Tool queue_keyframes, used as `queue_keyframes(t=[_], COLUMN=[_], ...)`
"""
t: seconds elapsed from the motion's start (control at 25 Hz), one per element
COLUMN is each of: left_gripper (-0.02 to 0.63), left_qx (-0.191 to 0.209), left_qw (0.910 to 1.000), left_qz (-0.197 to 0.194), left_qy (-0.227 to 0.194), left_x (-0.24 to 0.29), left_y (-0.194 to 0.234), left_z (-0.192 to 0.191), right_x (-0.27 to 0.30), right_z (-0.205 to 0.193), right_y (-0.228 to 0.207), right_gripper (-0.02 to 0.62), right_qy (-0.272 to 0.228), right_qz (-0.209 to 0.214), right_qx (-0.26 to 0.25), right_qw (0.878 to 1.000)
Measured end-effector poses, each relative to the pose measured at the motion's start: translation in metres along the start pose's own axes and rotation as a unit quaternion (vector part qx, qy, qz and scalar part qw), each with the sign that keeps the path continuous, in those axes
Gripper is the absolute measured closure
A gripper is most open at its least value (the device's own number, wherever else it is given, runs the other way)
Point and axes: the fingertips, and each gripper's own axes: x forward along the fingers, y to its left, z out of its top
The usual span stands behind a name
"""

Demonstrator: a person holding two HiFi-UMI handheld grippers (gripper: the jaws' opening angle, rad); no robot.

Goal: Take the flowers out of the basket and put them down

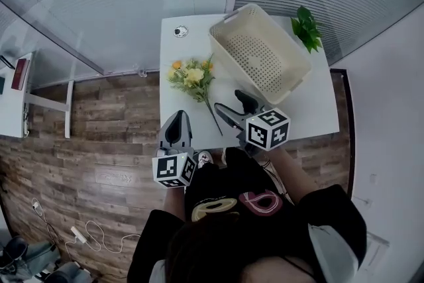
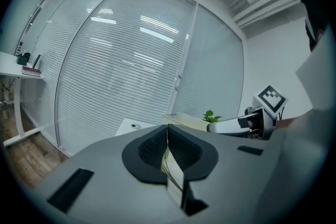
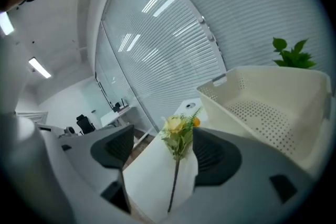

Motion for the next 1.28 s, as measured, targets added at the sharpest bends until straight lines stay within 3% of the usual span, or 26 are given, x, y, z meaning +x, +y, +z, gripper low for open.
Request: queue_keyframes(t=[0.32, 0.44, 0.52, 0.72, 0.88, 1.08, 1.28], left_gripper=[0.588, 0.588, 0.588, 0.588, 0.588, 0.588, 0.588], left_qx=[0.011, 0.011, 0.01, 0.013, 0.013, 0.016, 0.021], left_qw=[0.9996, 0.9994, 0.9991, 0.9987, 0.9981, 0.9977, 0.9977], left_qz=[-0.025, -0.034, -0.04, -0.049, -0.06, -0.065, -0.064], left_qy=[0.001, 0.001, 0.002, 0.002, 0.005, 0.007, 0.008], left_x=[0.007, 0.01, 0.011, 0.01, 0.01, 0.011, 0.009], left_y=[-0.02, -0.027, -0.031, -0.039, -0.042, -0.044, -0.044], left_z=[0.002, 0.001, 0.0, -0.001, -0.001, -0.003, -0.001], right_x=[-0.033, -0.041, -0.044, -0.055, -0.059, -0.07, -0.077], right_z=[0.006, 0.007, 0.01, 0.012, 0.009, 0.015, 0.021], right_y=[-0.006, -0.01, -0.012, -0.021, -0.023, -0.03, -0.028], right_gripper=[0.252, 0.349, 0.371, 0.486, 0.548, 0.586, 0.586], right_qy=[-0.058, -0.072, -0.084, -0.104, -0.112, -0.134, -0.148], right_qz=[-0.037, -0.05, -0.05, -0.082, -0.075, -0.125, -0.141], right_qx=[-0.022, -0.003, 0.018, 0.011, 0.04, -0.005, -0.038], right_qw=[0.997, 0.996, 0.995, 0.991, 0.99, 0.983, 0.978])
